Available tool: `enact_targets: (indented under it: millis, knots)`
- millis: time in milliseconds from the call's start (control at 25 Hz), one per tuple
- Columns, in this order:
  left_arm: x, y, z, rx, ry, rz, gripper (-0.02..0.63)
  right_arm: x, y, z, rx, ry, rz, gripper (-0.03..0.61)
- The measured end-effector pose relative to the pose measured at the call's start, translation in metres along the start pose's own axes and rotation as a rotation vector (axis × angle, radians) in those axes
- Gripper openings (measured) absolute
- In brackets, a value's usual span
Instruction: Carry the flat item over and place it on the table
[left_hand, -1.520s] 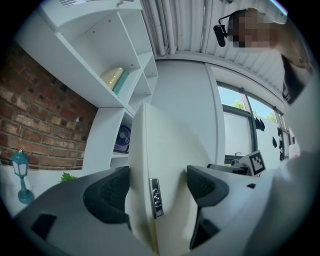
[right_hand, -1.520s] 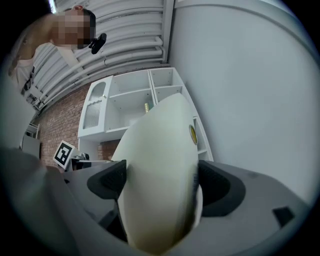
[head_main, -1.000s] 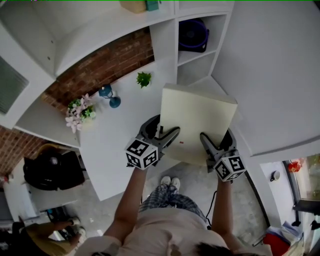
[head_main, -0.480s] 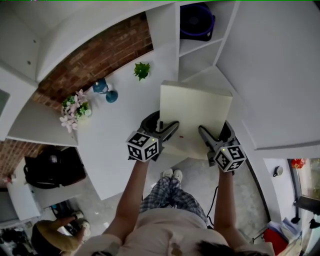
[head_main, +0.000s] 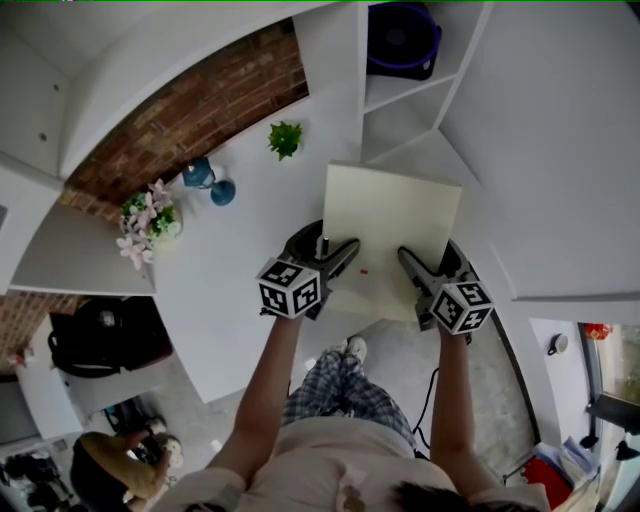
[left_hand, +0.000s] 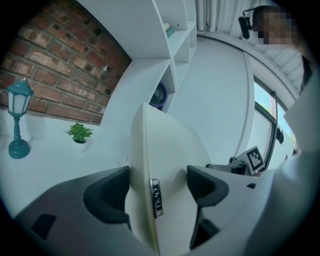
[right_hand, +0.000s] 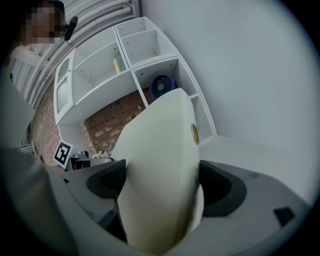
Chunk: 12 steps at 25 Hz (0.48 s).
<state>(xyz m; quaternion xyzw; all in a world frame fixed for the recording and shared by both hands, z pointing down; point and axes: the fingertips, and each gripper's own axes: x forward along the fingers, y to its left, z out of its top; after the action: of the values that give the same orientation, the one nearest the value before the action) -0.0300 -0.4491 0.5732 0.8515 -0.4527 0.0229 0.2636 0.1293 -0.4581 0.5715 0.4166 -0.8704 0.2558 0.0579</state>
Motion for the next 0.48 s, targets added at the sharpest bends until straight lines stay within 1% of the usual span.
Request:
enact_targets:
  millis: [240, 480]
  knots:
    - [0.017, 0.012, -0.008, -0.06, 0.05, 0.024, 0.347, 0.014, -0.016, -0.007, 0.052, 0.064, -0.031, 0.463]
    - [0.032, 0.027, -0.024, -0.139, 0.107, 0.061, 0.347, 0.031, -0.034, -0.019, 0.081, 0.155, -0.059, 0.463]
